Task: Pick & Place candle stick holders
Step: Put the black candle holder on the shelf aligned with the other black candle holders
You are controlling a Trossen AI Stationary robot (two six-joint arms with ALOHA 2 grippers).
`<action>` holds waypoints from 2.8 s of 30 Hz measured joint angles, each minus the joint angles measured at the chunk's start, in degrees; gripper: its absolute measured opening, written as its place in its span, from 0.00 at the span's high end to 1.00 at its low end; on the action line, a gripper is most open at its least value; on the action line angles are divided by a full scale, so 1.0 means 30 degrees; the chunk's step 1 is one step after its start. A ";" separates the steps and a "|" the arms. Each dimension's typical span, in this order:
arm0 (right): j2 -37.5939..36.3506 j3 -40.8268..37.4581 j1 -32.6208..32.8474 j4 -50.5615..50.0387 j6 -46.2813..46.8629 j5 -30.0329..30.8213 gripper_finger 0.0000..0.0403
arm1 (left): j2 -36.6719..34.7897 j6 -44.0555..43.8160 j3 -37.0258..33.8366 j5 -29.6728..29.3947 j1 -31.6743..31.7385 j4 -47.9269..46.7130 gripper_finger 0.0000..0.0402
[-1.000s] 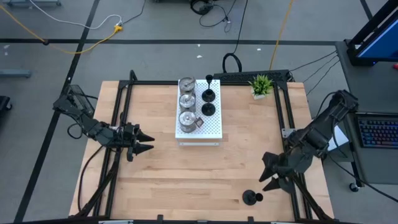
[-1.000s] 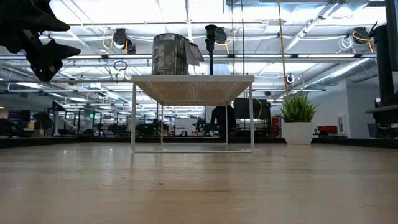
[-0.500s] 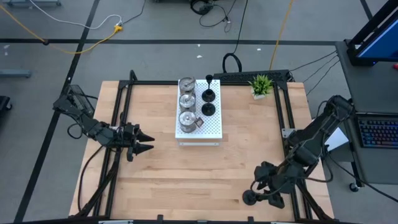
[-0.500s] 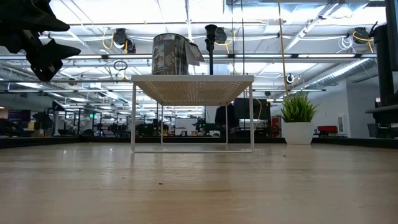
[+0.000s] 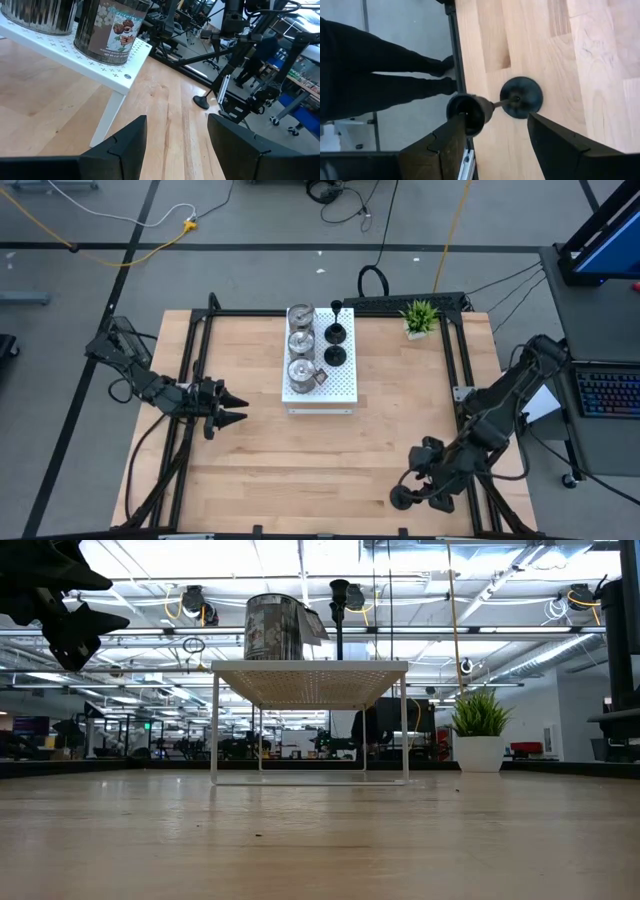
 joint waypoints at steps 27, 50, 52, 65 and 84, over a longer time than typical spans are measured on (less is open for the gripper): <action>0.0455 -0.0022 -0.0262 -0.0631 -0.0723 0.0392 0.50 | 0.0005 0.0007 0.0000 -0.0007 -0.0004 -0.0006 0.47; 0.0454 -0.0029 -0.0262 0.1718 -0.3516 0.0334 0.50 | 0.0003 0.0007 -0.0007 -0.0007 -0.0007 -0.0007 0.47; 0.0454 -0.0029 -0.0262 0.1711 -0.3516 0.0328 0.49 | 0.0002 0.0007 -0.0001 -0.0001 -0.0001 -0.0005 0.47; 0.0454 -0.0036 -0.0255 0.1306 -0.3506 -0.1185 0.50 | 0.0002 0.0007 0.0000 0.0000 0.0000 -0.0007 0.47; 0.0454 -0.0036 -0.0401 0.0820 -0.3982 -0.0046 0.50 | 0.0003 0.0007 0.0000 0.0000 -0.0004 -0.0007 0.47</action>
